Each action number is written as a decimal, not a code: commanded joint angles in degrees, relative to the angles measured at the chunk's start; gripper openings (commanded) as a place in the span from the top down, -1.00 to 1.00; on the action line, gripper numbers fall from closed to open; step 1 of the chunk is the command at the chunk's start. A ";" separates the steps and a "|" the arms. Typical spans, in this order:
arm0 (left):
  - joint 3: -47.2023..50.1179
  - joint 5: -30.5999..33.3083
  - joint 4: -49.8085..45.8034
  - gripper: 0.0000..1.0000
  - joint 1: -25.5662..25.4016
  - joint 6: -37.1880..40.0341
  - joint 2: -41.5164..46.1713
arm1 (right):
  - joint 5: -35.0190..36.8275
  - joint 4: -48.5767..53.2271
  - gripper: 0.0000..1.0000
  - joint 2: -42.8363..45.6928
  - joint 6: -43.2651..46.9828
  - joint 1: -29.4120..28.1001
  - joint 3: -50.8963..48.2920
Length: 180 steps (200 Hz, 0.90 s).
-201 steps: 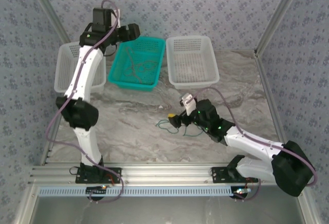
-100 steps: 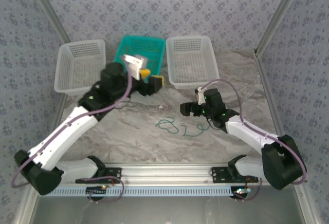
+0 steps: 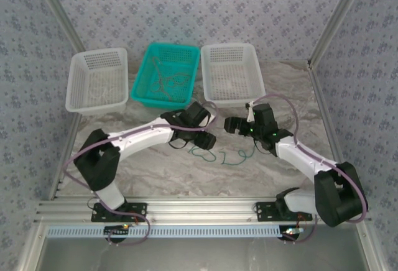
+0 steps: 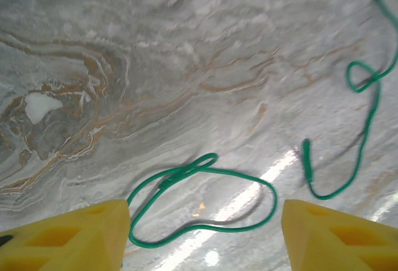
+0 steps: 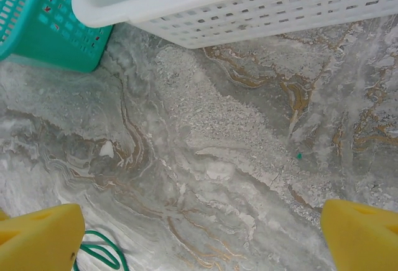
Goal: Untangle the cables
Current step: Pick up the cable at the center of the table.
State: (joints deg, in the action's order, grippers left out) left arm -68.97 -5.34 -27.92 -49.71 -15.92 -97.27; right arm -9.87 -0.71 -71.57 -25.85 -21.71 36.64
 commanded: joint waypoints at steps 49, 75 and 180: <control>-2.83 -15.12 3.04 -0.10 5.03 3.22 -7.92 | -0.63 1.86 -1.00 2.38 -1.64 0.93 -0.43; -3.89 -16.15 3.65 -0.02 5.78 3.11 -10.93 | -0.63 1.87 -1.00 2.74 -1.75 1.03 -0.56; -1.01 -21.46 9.43 1.00 7.47 -1.52 -3.40 | -2.88 0.33 -1.00 4.99 -0.43 1.37 -1.27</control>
State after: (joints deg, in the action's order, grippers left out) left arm -70.94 -24.49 -20.95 -43.11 -15.11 -108.57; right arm -9.91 0.54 -68.84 -26.59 -20.73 36.40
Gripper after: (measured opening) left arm 0.059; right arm 0.999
